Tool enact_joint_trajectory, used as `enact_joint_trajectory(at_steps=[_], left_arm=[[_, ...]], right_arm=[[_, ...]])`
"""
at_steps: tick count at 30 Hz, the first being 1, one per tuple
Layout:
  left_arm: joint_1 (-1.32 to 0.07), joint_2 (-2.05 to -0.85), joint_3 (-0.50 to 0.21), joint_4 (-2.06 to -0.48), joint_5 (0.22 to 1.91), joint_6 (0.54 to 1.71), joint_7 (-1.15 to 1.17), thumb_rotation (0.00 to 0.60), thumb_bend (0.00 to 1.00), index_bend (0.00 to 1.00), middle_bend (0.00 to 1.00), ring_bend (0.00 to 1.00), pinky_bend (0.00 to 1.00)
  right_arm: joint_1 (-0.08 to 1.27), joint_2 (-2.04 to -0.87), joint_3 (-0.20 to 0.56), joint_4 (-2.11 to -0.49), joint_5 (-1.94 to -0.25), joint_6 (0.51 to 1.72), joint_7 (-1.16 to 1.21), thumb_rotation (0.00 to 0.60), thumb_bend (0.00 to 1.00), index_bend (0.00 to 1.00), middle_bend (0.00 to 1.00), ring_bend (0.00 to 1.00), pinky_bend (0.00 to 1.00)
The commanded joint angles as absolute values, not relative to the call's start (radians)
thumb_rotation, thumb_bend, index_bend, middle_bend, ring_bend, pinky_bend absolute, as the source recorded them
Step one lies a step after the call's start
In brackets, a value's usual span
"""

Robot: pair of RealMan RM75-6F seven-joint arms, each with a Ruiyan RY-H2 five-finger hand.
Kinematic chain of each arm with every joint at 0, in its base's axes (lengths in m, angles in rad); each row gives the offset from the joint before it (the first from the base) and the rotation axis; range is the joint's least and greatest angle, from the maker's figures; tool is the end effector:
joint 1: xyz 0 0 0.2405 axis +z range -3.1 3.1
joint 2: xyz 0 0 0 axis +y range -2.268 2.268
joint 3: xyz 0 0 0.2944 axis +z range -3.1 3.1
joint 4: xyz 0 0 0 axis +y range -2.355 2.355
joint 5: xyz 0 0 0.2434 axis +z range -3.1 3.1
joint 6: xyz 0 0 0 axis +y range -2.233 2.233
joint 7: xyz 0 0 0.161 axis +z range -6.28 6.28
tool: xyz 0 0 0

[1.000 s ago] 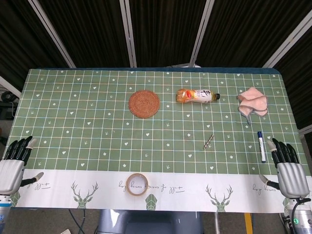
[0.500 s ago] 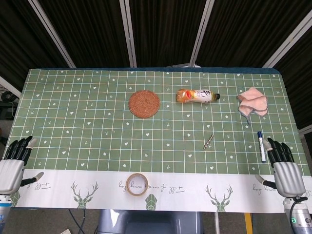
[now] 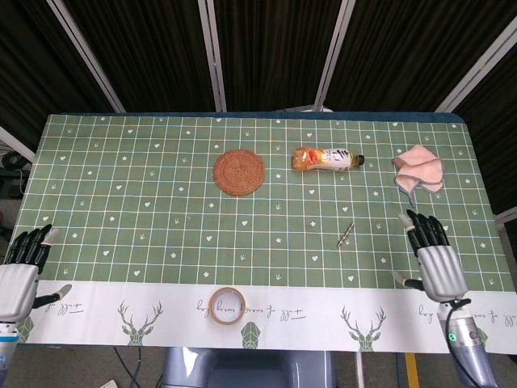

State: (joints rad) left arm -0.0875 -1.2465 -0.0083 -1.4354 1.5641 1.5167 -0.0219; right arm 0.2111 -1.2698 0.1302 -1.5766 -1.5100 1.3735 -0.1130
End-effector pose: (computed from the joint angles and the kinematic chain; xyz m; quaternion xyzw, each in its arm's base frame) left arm -0.3757 0.1964 0.1101 -0.6192 -0.3680 -0.3896 0.5739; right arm -0.3153 -0.2639 0.0893 0.6288 -0.3582 0.4193 0.5483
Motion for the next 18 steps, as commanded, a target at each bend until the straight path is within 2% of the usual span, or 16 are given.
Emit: enact_joint_trajectory(at_steps=[1,10,18], left_arm=[[-0.088,-1.245,-0.008,-1.435,1.563,1.516,-0.026,0.600,0.06,0.00,0.00,0.00,0.00],[-0.090,-1.242,-0.011,-1.440,1.549,1.502,-0.030,0.600,0.06,0.00,0.00,0.00,0.00],[-0.090,-1.240,-0.013,-1.445,1.543,1.498,-0.025,0.600,0.06,0.00,0.00,0.00,0.00]], right_arm=[[0.262,-1.321,0.162,-1.571,-1.467,1.318,-0.169,0.600,0.00,0.00,0.00,0.00,0.00],[0.357,-1.454,0.222,-1.498,-1.329,1.214,-0.271,0.600,0.00,0.00,0.00,0.00,0.00],[0.397,-1.547,0.226,-1.451,-1.241,1.174,-0.347,0.600,0.00,0.00,0.00,0.00,0.00]])
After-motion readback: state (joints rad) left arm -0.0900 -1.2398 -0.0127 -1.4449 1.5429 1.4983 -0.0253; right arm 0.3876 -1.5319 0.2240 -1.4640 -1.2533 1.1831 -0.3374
